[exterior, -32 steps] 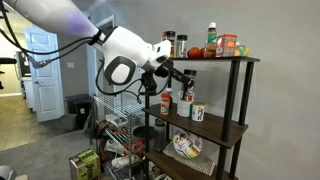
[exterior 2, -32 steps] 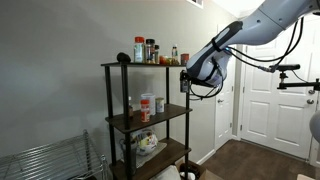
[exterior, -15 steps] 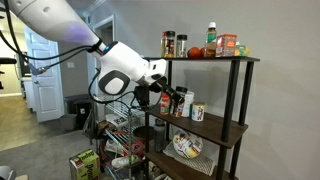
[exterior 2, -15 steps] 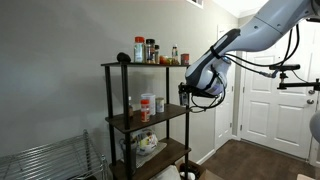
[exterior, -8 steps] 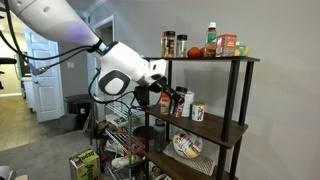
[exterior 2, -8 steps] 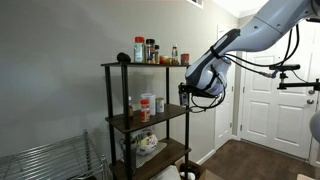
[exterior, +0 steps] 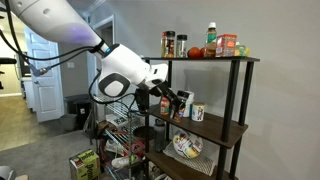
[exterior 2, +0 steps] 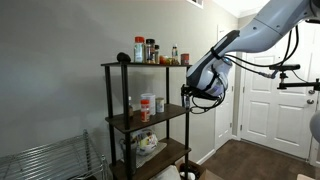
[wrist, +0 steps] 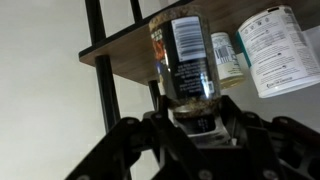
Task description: Move the spice jar from the top shelf to the second one
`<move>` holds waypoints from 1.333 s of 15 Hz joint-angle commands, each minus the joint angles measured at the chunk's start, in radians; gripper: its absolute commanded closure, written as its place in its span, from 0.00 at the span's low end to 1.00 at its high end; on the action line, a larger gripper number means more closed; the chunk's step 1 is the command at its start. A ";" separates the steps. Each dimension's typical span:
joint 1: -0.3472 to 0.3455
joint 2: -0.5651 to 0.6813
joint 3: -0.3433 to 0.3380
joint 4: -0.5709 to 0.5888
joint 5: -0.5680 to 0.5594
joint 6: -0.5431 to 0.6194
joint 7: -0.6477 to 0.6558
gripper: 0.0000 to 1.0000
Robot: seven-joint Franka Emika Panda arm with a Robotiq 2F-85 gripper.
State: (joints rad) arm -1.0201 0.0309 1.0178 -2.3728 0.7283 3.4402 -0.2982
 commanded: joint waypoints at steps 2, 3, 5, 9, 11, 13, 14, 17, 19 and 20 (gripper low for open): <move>0.072 0.055 -0.037 0.011 0.154 0.062 -0.047 0.71; 0.095 0.020 -0.071 0.032 0.190 0.013 -0.033 0.71; 0.145 0.017 -0.125 0.058 0.238 0.013 -0.020 0.71; 0.236 0.025 -0.247 0.135 0.273 0.013 -0.015 0.71; 0.280 0.037 -0.313 0.183 0.260 0.015 -0.014 0.71; 0.329 0.058 -0.377 0.222 0.260 0.020 -0.025 0.71; 0.357 0.067 -0.413 0.242 0.258 0.021 -0.028 0.71; 0.474 0.099 -0.552 0.325 0.222 0.021 -0.028 0.71; 0.581 0.138 -0.671 0.396 0.203 0.020 -0.035 0.71; 0.644 0.164 -0.738 0.430 0.201 0.021 -0.041 0.71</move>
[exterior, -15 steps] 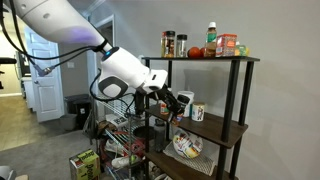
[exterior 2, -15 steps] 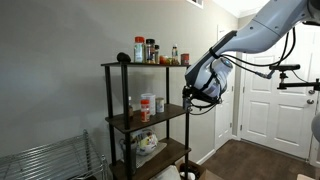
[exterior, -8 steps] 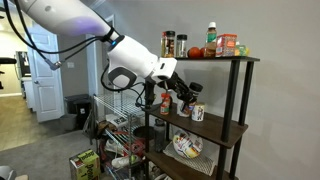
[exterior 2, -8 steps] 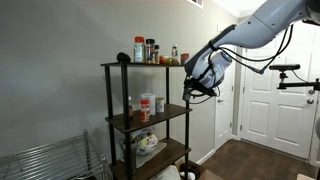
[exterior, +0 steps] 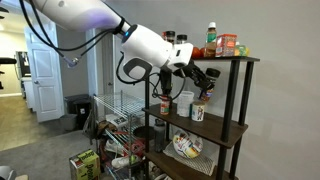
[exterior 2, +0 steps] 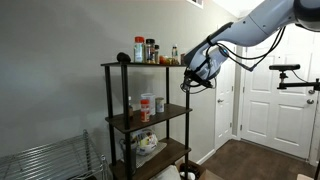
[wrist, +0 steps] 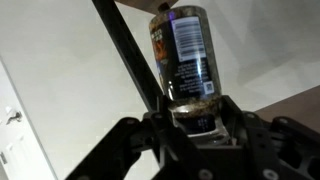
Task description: Move the spice jar from the top shelf to the second one
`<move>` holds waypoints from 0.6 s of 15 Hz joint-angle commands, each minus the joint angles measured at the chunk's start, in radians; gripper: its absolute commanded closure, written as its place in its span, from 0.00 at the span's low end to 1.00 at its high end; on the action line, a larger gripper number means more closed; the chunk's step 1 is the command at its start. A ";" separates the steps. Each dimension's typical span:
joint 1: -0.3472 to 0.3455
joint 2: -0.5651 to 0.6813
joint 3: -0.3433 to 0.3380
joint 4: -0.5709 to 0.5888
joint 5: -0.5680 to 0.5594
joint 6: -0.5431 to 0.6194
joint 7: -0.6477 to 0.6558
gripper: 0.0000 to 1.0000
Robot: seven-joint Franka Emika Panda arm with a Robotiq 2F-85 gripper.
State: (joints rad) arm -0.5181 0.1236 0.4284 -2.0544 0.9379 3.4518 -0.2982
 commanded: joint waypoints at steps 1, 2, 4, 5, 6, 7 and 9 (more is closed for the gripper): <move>0.195 0.104 -0.190 0.127 0.005 0.011 -0.046 0.71; 0.246 0.138 -0.221 0.125 0.022 0.025 -0.060 0.71; 0.299 0.189 -0.222 0.069 0.050 -0.008 -0.087 0.71; 0.337 0.229 -0.238 0.064 0.053 -0.015 -0.093 0.71; 0.380 0.273 -0.253 0.061 0.056 -0.025 -0.094 0.71; 0.444 0.329 -0.294 0.062 0.066 -0.022 -0.105 0.71; 0.541 0.371 -0.372 0.103 0.097 -0.002 -0.137 0.71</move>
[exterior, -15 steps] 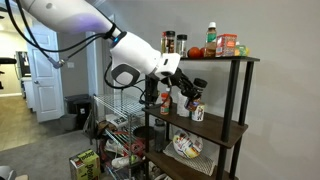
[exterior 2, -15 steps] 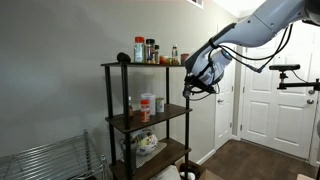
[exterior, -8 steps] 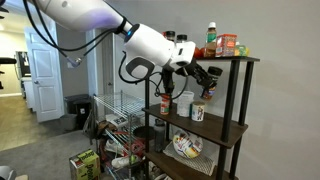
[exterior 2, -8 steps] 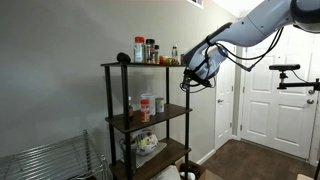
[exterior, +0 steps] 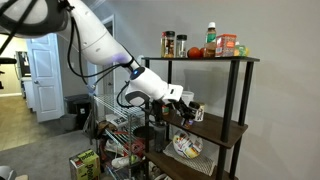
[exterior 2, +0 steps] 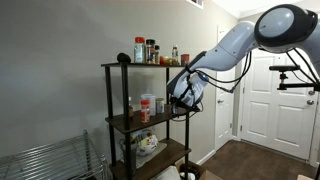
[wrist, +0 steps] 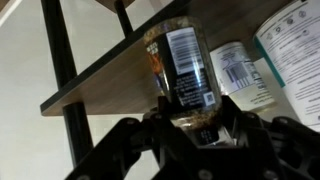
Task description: Move the spice jar from the top shelf to the second one
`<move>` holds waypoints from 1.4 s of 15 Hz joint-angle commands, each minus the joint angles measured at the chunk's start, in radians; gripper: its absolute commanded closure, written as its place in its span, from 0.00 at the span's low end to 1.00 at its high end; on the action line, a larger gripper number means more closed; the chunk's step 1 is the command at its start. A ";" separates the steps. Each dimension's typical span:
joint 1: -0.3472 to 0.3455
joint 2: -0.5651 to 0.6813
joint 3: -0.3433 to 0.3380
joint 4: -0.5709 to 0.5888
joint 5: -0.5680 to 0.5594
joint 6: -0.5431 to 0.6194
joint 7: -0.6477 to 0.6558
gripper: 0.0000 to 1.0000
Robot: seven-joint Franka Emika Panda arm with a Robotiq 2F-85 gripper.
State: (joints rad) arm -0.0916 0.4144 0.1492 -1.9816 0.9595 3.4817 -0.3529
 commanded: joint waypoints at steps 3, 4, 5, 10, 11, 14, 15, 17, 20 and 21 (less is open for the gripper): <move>0.134 0.030 -0.111 0.046 0.039 -0.005 -0.035 0.46; 0.160 0.039 -0.135 0.059 0.047 -0.006 -0.036 0.46; 0.174 0.046 -0.148 0.067 0.051 -0.006 -0.036 0.46; 0.178 0.051 -0.153 0.074 0.053 -0.006 -0.036 0.46; 0.179 0.051 -0.153 0.074 0.053 -0.006 -0.036 0.46; 0.179 0.051 -0.153 0.075 0.054 -0.006 -0.036 0.46; 0.179 0.051 -0.153 0.075 0.054 -0.006 -0.036 0.21; 0.183 0.046 -0.163 0.083 0.046 -0.012 -0.029 0.14; 0.217 0.043 -0.220 0.122 0.040 -0.014 0.004 0.01; 0.232 0.049 -0.246 0.143 0.040 -0.014 0.012 0.00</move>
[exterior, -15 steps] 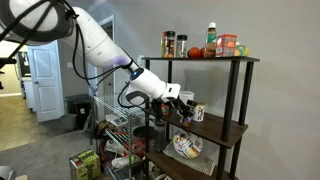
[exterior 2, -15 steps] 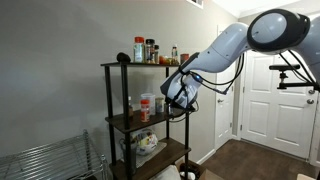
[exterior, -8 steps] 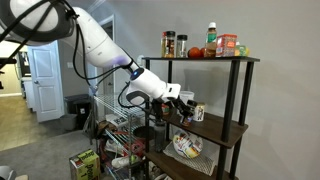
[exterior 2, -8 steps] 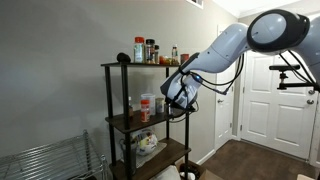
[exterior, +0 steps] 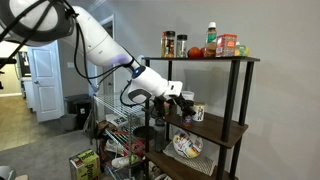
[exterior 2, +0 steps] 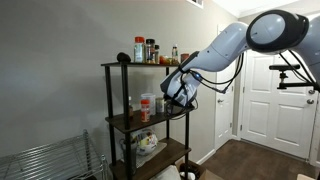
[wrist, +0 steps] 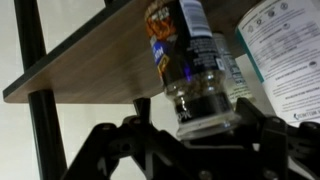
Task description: Move the spice jar from the top shelf to the second one
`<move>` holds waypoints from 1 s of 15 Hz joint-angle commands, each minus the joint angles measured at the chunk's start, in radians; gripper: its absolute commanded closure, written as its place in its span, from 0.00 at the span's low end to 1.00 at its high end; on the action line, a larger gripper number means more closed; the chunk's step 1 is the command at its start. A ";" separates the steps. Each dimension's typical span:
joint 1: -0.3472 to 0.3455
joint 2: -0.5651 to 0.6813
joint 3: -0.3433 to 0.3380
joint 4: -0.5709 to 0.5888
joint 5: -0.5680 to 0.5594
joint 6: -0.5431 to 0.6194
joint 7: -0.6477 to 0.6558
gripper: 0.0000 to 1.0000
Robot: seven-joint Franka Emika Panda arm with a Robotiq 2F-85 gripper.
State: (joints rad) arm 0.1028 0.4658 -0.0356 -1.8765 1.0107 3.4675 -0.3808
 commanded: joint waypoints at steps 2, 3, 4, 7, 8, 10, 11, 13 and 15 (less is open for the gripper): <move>0.062 0.004 -0.103 0.064 -0.008 -0.001 0.046 0.00; 0.075 0.008 -0.123 0.075 -0.007 -0.003 0.047 0.00; 0.087 0.010 -0.141 0.080 -0.006 -0.005 0.047 0.00; 0.112 0.012 -0.174 0.079 -0.005 -0.007 0.050 0.00; 0.121 0.014 -0.185 0.079 -0.004 -0.007 0.053 0.00; 0.133 0.016 -0.200 0.079 -0.004 -0.007 0.065 0.00; 0.139 0.016 -0.208 0.078 -0.005 -0.007 0.074 0.00; 0.149 0.016 -0.221 0.079 -0.008 -0.007 0.091 0.00; 0.153 0.005 -0.228 0.072 -0.014 -0.007 0.110 0.00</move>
State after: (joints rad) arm 0.2378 0.4757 -0.2383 -1.8035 1.0106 3.4604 -0.3181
